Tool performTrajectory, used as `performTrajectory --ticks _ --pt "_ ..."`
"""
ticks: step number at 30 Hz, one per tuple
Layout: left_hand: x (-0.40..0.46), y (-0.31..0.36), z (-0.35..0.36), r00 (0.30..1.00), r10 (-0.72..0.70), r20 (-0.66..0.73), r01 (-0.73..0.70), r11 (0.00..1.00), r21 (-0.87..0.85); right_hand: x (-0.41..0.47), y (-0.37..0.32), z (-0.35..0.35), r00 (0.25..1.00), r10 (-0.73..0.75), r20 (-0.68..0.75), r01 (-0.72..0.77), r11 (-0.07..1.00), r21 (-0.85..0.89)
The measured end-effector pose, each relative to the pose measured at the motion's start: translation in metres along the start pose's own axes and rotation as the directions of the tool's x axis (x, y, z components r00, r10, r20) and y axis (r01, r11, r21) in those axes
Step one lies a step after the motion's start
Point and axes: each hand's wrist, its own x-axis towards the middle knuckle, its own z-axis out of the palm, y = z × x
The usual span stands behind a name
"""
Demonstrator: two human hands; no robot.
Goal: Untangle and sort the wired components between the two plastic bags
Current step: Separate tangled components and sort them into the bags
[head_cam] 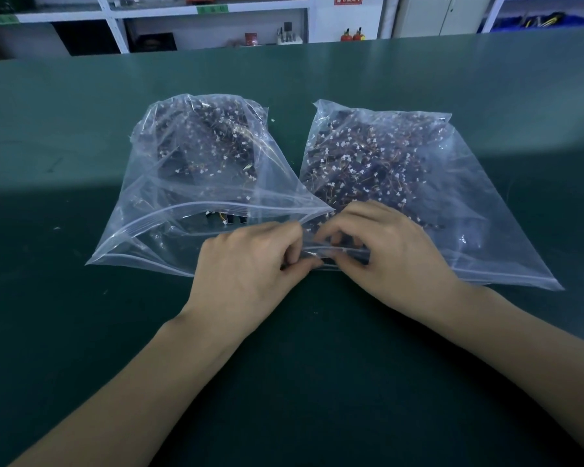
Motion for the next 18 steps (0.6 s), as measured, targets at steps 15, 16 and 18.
performTrajectory --ticks 15,16,18 --pt "0.002 -0.047 -0.014 0.963 -0.256 0.090 0.219 0.930 0.296 -0.001 0.000 0.000 0.996 0.080 0.041 -0.083 0.994 0.072" --pt "0.001 -0.047 -0.013 0.961 -0.258 0.102 0.219 0.931 0.293 -0.001 -0.001 0.000 0.996 0.077 0.038 -0.080 0.993 0.091" --pt "-0.002 -0.047 -0.012 0.963 -0.245 0.112 0.209 0.942 0.261 -0.002 -0.004 0.000 0.997 0.064 0.034 -0.068 0.991 0.112"
